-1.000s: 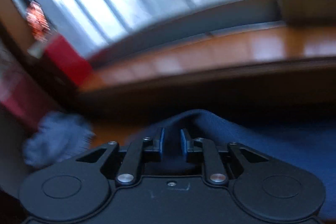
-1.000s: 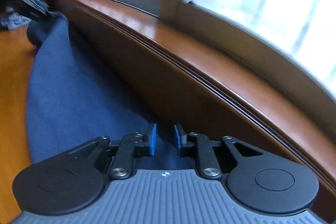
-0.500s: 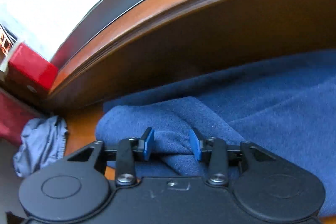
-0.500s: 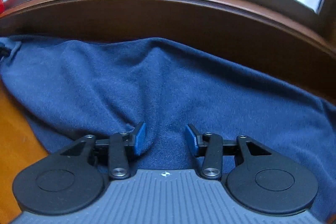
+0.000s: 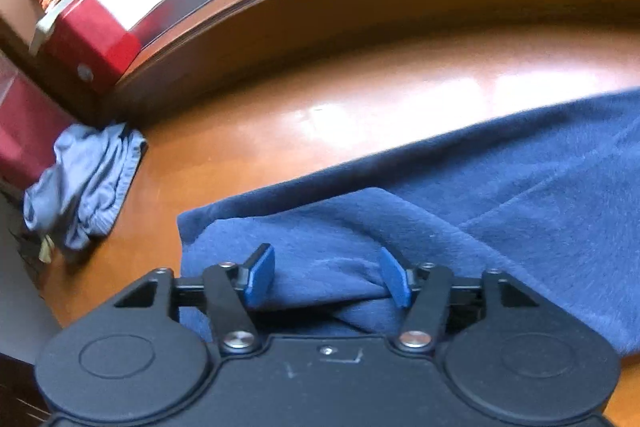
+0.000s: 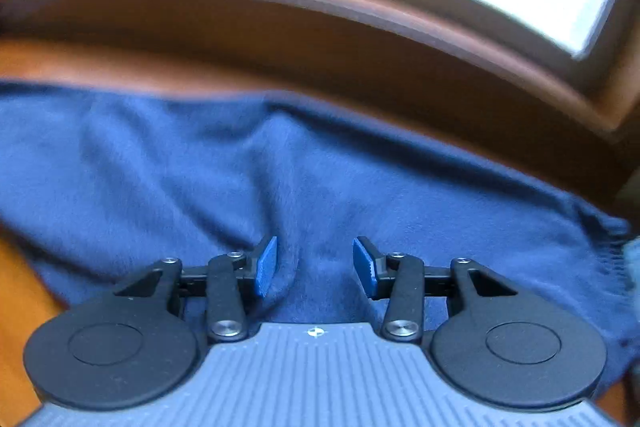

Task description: Fold clothes

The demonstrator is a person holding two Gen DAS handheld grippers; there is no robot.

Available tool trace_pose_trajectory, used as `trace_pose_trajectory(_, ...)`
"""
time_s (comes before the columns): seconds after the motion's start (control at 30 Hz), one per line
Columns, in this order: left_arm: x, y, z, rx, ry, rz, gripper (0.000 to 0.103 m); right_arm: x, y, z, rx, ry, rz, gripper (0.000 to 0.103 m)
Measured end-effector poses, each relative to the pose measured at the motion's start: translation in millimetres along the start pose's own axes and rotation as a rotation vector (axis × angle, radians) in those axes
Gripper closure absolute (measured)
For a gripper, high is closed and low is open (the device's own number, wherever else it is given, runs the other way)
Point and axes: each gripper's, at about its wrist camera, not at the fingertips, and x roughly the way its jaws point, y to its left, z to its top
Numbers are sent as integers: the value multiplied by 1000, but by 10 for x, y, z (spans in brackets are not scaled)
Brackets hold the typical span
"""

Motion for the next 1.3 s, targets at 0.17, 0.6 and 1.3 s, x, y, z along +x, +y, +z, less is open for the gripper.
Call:
trace_pose_trajectory(0.17, -170, 457, -169, 17, -143, -70, 39, -329, 466, 262, 38, -96, 3, 46)
trace_pose_trajectory(0.6, -132, 1846, -699, 197, -231, -270, 34, -525, 2989, 516, 31, -83, 177, 44)
trace_pose_trajectory(1.3, 379, 2230, -575, 260, -239, -460, 34, -295, 3993, 878, -147, -111, 268, 39)
